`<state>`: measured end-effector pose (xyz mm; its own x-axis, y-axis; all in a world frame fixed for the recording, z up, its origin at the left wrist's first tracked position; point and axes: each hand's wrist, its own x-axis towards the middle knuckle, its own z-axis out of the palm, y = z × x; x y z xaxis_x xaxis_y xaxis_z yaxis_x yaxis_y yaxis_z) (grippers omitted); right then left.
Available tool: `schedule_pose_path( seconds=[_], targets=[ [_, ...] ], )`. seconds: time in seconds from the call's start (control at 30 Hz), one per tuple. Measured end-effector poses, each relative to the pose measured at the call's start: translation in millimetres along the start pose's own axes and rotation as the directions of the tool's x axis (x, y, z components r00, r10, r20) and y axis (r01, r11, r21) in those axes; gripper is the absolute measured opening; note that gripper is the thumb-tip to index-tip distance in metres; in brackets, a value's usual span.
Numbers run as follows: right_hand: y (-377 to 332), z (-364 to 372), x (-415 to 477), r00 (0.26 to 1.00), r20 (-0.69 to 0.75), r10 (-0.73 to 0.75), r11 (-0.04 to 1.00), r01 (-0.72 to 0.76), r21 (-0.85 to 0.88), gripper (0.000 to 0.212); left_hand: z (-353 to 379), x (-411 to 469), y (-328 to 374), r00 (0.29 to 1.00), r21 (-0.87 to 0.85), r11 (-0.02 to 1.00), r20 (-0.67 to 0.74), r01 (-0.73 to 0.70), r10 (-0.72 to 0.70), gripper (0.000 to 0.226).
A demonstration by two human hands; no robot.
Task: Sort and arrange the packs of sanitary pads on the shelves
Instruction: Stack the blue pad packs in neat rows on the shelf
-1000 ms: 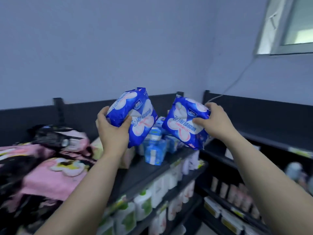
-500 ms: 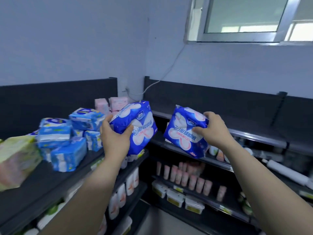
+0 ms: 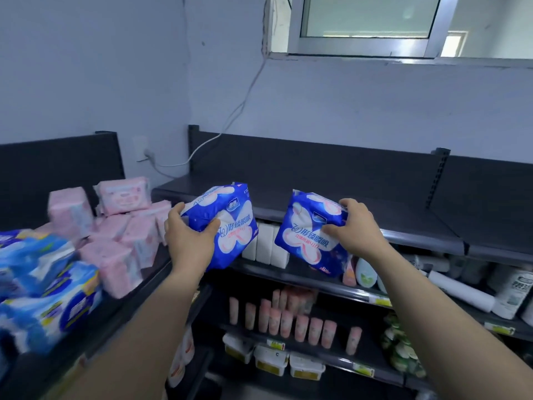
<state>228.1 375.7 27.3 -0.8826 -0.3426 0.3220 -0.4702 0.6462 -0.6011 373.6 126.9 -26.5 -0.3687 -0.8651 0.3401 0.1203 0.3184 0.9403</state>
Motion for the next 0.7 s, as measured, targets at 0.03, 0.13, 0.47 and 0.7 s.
schedule_pose_path(
  seconds=[0.03, 0.13, 0.47, 0.7],
  targets=[
    [-1.5, 3.6, 14.2, 1.000, -0.006, 0.007, 1.000, -0.007, -0.010, 0.070, 8.4, 16.1, -1.3, 1.000, 0.008, 1.000, 0.007, -0.003, 0.003, 0.074],
    [-4.5, 17.1, 55.8, 0.999, -0.032, 0.025, 0.999, -0.026, -0.023, 0.070, 34.9, 64.4, -10.1, 1.000, 0.020, 1.000, 0.026, -0.007, 0.007, 0.072],
    [19.1, 75.2, 163.5, 0.997, -0.037, 0.065, 0.998, -0.065, -0.003, 0.071, 116.5, 170.8, -64.4, 0.994, 0.062, 0.997, 0.099, 0.042, -0.048, 0.065],
    [41.9, 103.9, 254.5, 0.999, -0.008, 0.035, 0.999, -0.035, 0.000, 0.070, 178.9, 232.4, -85.3, 0.996, 0.091, 0.995, 0.074, 0.035, -0.042, 0.061]
  ],
)
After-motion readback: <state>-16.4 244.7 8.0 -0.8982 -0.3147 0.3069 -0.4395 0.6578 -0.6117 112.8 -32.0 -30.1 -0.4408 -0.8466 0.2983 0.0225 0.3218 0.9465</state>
